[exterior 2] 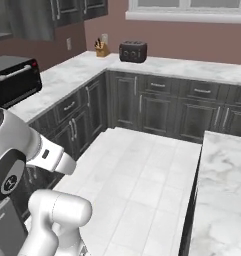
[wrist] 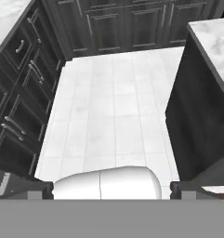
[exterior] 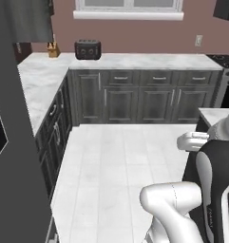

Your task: Move the bowls from the cabinet to the plates on the dining table.

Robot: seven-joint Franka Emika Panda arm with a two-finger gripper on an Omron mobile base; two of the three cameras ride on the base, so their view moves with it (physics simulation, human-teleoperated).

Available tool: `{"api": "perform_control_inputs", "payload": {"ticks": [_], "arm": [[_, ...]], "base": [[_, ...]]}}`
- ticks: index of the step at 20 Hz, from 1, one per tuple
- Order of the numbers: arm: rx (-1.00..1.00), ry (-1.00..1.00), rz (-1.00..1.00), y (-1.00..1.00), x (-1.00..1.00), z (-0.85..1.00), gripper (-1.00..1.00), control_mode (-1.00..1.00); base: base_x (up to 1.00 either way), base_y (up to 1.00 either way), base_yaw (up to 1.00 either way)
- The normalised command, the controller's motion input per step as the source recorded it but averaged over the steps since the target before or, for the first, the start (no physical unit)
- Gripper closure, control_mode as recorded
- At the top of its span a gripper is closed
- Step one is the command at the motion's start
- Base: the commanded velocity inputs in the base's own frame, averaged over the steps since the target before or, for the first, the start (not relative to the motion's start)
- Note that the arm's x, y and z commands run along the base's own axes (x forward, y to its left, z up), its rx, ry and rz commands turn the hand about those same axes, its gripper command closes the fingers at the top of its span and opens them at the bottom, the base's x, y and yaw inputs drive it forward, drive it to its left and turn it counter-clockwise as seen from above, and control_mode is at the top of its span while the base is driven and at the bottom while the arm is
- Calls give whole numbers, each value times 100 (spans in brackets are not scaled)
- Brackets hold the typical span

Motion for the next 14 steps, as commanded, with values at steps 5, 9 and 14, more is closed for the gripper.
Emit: {"api": "perform_control_inputs", "payload": {"ticks": [5,9,14], "arm": [[0,0,0,0,0,0,-100,100],[0,0,0,0,0,0,-100,100],[0,0,0,0,0,0,-100,100]], "base": [[84,15,-2],[84,15,-1],[83,15,-1]]}}
